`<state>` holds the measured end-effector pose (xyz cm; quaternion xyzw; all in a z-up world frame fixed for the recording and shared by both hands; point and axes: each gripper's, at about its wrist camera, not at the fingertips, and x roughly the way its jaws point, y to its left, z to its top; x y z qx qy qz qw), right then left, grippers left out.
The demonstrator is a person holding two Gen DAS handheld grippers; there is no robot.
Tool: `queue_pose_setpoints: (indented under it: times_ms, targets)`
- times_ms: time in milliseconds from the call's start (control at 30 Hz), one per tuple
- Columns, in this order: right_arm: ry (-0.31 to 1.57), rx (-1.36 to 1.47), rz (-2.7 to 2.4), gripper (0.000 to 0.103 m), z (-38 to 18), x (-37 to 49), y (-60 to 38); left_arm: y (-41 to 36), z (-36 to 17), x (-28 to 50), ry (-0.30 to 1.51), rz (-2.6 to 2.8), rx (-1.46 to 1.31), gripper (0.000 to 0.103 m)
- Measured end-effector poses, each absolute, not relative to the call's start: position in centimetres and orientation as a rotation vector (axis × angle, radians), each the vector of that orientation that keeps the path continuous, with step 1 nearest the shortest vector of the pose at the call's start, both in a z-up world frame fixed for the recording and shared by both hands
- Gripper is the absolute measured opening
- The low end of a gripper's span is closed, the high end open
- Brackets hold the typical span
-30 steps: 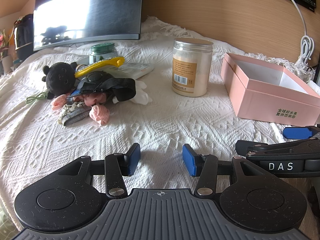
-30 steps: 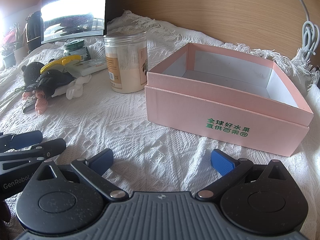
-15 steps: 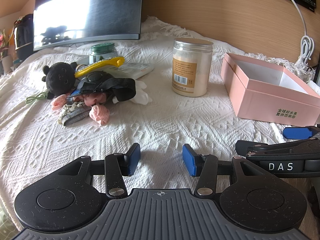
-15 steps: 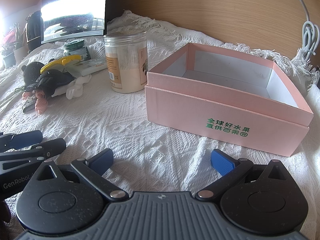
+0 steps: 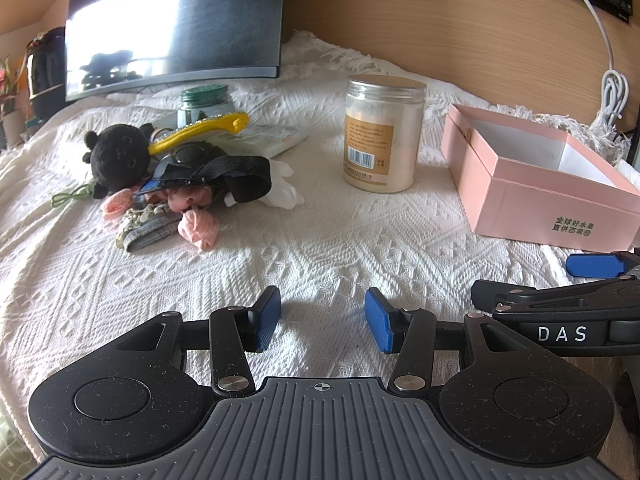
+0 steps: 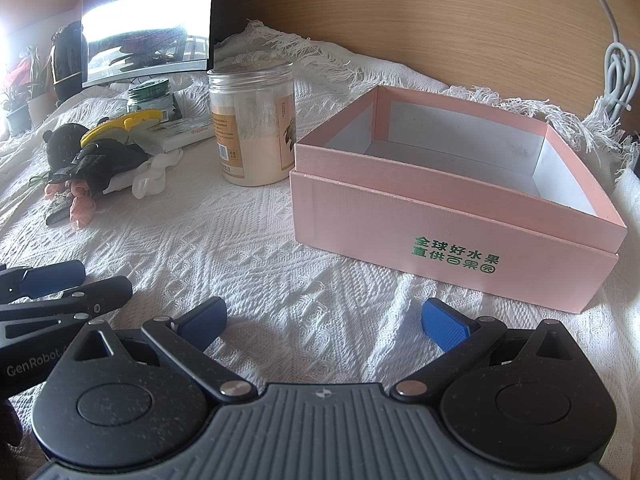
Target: Organize soft objects
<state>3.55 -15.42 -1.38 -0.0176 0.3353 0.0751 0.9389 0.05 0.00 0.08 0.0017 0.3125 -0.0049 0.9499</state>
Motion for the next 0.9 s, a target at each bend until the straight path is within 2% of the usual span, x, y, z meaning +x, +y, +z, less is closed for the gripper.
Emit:
queue_pose_setpoints:
  times_ms: [267,367,433,700,867,900]
  targets:
    - [0.849,-0.067,0.199,0.103,-0.6,5.2,-15.4,2.9,1.4,2.6,0.781,-0.147,-0.079,0.050]
    - [0.899,-0.075,0.197,0.103,-0.3,5.6,-15.3,5.7,1.9,4.2,0.860,-0.236,-0.181,0.042]
    - [0.906,-0.064,0.171,0.103,-0.1,5.5,-15.2,8.0,2.2,5.0,0.898,-0.263,-0.264,0.040]
    - [0.963,-0.048,0.085,0.103,0.6,5.5,-13.7,19.4,8.5,9.8,0.666,0.012,-0.328,0.040]
    - [0.872,-0.055,0.070,0.103,3.8,5.9,-11.0,22.4,8.0,15.9,0.742,0.103,-0.271,0.040]
    - [0.852,-0.050,0.072,0.103,4.6,6.2,-10.3,22.4,7.5,16.2,0.756,0.103,-0.236,0.047]
